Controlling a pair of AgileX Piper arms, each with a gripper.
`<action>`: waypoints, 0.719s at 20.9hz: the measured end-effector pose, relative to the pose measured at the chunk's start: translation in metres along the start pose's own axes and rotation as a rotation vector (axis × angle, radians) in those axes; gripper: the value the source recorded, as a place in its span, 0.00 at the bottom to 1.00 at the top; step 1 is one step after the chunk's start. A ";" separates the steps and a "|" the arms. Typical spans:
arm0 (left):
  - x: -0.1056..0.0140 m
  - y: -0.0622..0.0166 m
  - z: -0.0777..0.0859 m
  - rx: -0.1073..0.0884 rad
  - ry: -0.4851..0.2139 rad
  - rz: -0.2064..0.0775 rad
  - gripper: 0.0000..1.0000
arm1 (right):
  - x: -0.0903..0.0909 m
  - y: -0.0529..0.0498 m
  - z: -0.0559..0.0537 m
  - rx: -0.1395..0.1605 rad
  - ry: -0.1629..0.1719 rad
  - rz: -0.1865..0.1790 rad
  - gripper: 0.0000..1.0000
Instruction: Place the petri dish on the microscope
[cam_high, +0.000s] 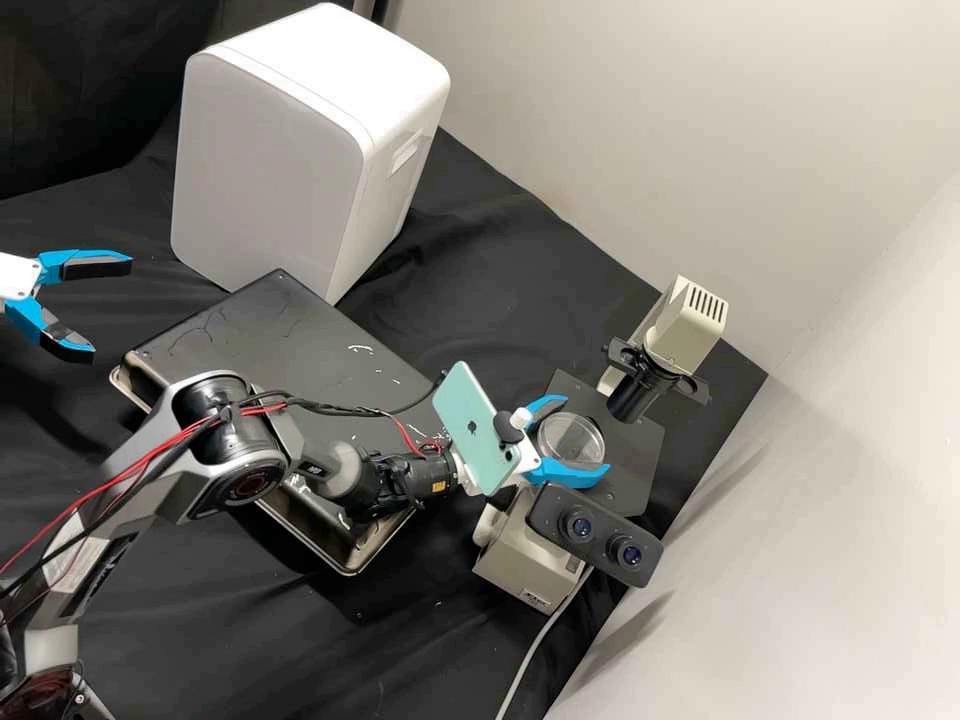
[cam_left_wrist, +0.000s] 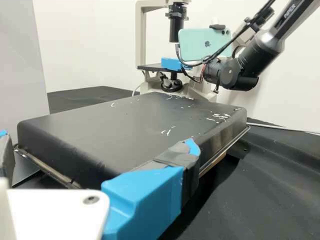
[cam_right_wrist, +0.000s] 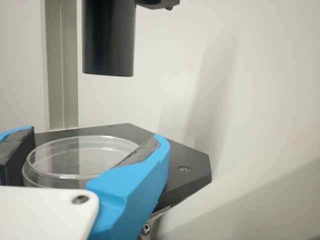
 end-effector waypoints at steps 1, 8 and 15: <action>0.000 0.0000 0.000 0.000 0.000 0.000 1.00 | 0.000 -0.001 0.000 0.000 -0.006 0.005 0.00; 0.001 -0.0016 -0.001 -0.005 0.002 -0.008 1.00 | 0.006 -0.006 0.000 -0.014 0.002 0.032 0.00; 0.001 -0.0013 -0.001 -0.004 0.002 -0.007 1.00 | 0.018 -0.013 0.000 -0.037 0.005 0.062 1.00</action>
